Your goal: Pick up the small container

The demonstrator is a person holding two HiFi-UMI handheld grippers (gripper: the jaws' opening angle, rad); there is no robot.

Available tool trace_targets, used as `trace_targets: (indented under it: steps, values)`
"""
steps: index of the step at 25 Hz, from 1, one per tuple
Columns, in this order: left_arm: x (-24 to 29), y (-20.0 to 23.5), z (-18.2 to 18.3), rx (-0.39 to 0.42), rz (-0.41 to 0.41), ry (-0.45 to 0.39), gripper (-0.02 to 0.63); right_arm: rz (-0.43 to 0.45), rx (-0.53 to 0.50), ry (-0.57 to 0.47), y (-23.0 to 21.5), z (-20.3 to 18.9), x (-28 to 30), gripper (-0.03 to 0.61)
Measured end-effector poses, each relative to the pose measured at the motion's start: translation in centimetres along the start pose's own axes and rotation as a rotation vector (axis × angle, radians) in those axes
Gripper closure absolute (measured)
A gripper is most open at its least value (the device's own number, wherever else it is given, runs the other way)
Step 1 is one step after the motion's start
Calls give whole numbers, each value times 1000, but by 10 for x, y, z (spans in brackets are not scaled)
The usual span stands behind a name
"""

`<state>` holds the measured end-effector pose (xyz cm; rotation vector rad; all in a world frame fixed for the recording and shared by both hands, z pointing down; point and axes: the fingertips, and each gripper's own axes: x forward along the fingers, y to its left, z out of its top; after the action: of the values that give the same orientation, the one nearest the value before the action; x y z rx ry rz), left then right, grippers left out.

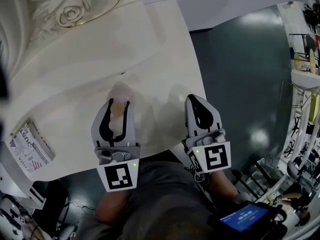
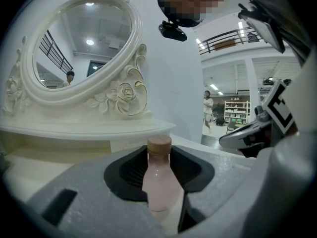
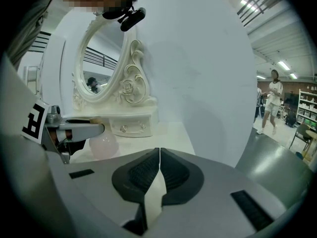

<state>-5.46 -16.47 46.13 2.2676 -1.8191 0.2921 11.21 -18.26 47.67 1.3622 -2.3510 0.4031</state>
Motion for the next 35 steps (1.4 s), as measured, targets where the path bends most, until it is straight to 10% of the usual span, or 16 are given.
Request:
trace_targets:
  steps: [35]
  values:
    - [-6,0,3,7,-6,-29,468,-13,-17,-13,5,7,-9,563]
